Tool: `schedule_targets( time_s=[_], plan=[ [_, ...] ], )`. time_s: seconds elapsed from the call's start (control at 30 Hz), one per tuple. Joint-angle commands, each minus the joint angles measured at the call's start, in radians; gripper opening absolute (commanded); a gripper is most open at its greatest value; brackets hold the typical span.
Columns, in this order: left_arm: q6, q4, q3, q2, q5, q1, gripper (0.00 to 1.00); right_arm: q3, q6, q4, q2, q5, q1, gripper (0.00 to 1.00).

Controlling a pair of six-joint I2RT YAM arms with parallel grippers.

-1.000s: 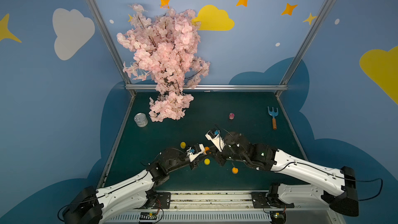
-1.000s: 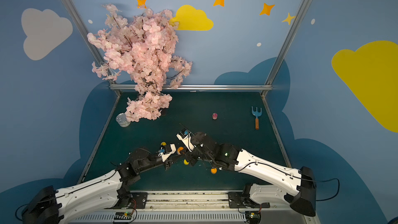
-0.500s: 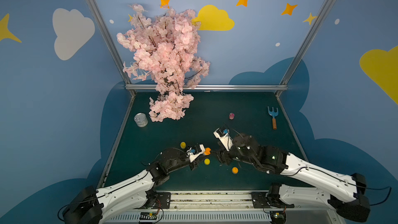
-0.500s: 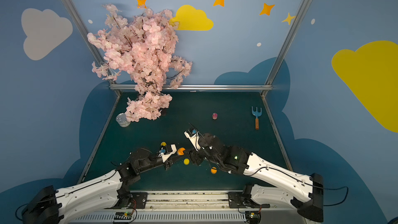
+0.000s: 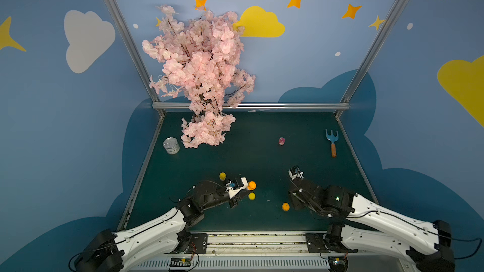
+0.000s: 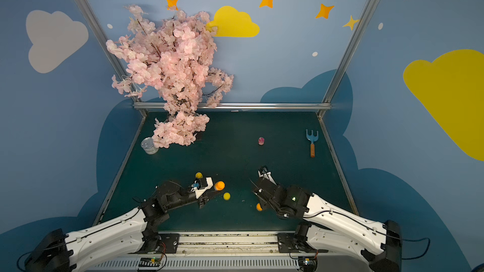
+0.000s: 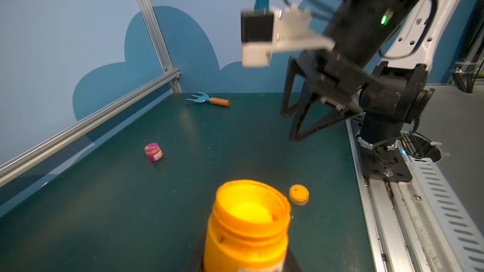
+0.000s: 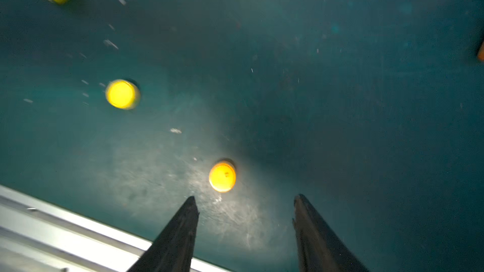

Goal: Close the paint jar lid
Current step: Pick up the lid from the center of the board.

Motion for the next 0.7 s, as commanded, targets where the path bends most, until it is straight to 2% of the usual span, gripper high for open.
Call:
schedule_targets(
  time_s=[0.0, 0.17, 0.3, 0.33, 0.57, 0.67],
  plan=[
    [-0.009, -0.029, -0.008, -0.058, 0.016, 0.003, 0.26, -0.065, 0.073, 0.044, 0.011, -0.024, -0.002, 0.55],
    [-0.004, -0.071, -0.021, -0.154, -0.012, 0.004, 0.26, -0.131, 0.087, 0.131, 0.046, -0.029, -0.002, 0.53],
    [0.001, -0.087, -0.024, -0.18, -0.022, 0.004, 0.27, -0.159, 0.044, 0.243, 0.081, -0.1, -0.001, 0.53],
    [0.002, -0.091, -0.023, -0.181, -0.056, 0.004, 0.27, -0.157, 0.058, 0.246, 0.094, -0.108, -0.001, 0.53],
    [0.002, -0.114, -0.01, -0.198, -0.064, 0.004, 0.27, -0.127, 0.079, 0.224, 0.23, -0.146, -0.002, 0.52],
    [0.0, -0.116, -0.01, -0.204, -0.066, 0.004, 0.27, -0.088, 0.039, 0.195, 0.314, -0.165, -0.002, 0.5]
  ],
)
